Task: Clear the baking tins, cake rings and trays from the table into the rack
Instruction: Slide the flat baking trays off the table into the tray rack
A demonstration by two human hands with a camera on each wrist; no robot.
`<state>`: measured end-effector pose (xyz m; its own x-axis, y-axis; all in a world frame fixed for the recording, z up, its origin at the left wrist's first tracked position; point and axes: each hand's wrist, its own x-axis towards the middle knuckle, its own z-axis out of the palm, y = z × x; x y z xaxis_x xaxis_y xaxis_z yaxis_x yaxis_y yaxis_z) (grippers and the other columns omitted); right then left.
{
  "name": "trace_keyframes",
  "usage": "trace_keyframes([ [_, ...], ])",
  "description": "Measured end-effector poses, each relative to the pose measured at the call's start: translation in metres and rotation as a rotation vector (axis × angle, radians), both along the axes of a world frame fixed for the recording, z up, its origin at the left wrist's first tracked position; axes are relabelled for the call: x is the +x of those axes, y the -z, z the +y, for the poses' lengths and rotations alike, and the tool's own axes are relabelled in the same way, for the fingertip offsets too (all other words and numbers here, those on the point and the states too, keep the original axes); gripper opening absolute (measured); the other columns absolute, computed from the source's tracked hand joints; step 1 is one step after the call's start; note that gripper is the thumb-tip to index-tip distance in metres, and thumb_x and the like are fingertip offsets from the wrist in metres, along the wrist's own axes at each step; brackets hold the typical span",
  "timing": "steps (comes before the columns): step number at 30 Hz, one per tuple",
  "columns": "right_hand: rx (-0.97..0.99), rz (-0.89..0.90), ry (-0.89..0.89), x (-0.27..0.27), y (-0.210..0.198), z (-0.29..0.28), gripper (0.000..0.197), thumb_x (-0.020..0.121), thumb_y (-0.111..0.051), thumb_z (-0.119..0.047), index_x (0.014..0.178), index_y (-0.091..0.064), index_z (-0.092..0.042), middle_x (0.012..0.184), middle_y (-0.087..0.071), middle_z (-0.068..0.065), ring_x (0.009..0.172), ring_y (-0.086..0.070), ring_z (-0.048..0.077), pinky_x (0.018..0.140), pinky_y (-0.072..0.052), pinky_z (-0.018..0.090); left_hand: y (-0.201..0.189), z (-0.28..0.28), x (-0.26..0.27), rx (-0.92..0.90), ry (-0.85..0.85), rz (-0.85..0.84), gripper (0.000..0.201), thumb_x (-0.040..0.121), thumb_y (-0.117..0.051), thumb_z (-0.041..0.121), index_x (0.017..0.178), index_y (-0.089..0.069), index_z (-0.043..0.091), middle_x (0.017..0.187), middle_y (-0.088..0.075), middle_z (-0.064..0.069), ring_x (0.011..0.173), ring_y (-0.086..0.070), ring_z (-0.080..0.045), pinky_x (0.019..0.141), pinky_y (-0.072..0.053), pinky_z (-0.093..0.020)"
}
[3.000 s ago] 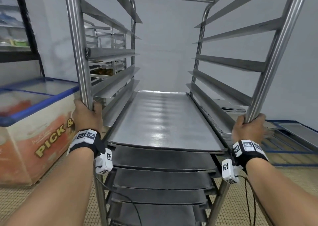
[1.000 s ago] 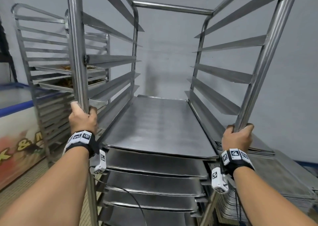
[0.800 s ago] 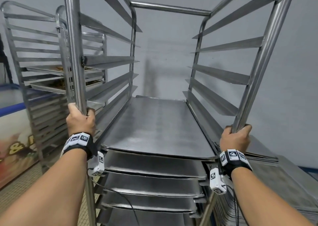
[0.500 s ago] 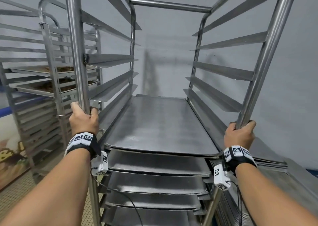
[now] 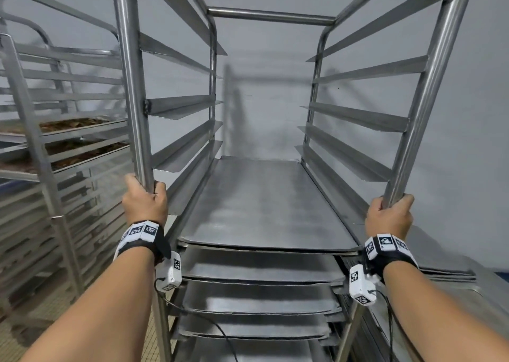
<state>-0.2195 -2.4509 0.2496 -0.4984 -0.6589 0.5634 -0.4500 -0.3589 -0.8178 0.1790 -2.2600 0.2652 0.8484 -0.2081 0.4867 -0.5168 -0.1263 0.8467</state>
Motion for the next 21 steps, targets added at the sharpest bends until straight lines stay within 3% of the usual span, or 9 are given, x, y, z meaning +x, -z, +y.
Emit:
trace_keyframes([
  [6,0.005,-0.005,0.020,0.016,-0.001,-0.045,0.023,0.091,-0.052,-0.015,0.106,-0.042,-0.001,0.077,-0.053,0.015,0.069,-0.060,0.042,0.063,-0.054,0.050,0.005,-0.059,0.028,0.006,0.016,0.004,0.033,0.091,-0.055,0.025,0.114,-0.042,0.004,0.081,-0.057,-0.022,0.078,-0.061,-0.045,0.070,-0.053,-0.050],
  [10,-0.009,-0.008,0.032,0.025,-0.001,-0.074,0.021,0.092,-0.051,-0.015,0.104,-0.042,-0.002,0.074,-0.052,0.015,0.065,-0.058,0.040,0.061,-0.054,0.048,0.006,-0.095,0.041,-0.003,0.000,-0.006,0.037,0.091,-0.055,0.025,0.116,-0.042,0.001,0.091,-0.060,-0.031,0.081,-0.060,-0.047,0.071,-0.052,-0.051],
  [16,-0.012,-0.008,0.023,0.038,0.001,-0.123,0.021,0.092,-0.051,-0.015,0.104,-0.041,-0.002,0.075,-0.053,0.018,0.064,-0.057,0.040,0.058,-0.049,0.041,0.007,-0.145,0.055,-0.021,-0.009,-0.017,0.034,0.087,-0.053,0.031,0.111,-0.041,0.010,0.087,-0.061,-0.026,0.078,-0.061,-0.046,0.073,-0.055,-0.056],
  [21,-0.009,0.000,0.012,0.043,0.001,-0.161,0.020,0.091,-0.050,-0.015,0.104,-0.040,-0.003,0.076,-0.056,0.021,0.064,-0.055,0.038,0.056,-0.048,0.042,0.004,-0.183,0.059,0.013,-0.012,-0.003,0.032,0.084,-0.051,0.038,0.106,-0.039,0.017,0.088,-0.060,-0.021,0.076,-0.061,-0.044,0.072,-0.056,-0.057],
])
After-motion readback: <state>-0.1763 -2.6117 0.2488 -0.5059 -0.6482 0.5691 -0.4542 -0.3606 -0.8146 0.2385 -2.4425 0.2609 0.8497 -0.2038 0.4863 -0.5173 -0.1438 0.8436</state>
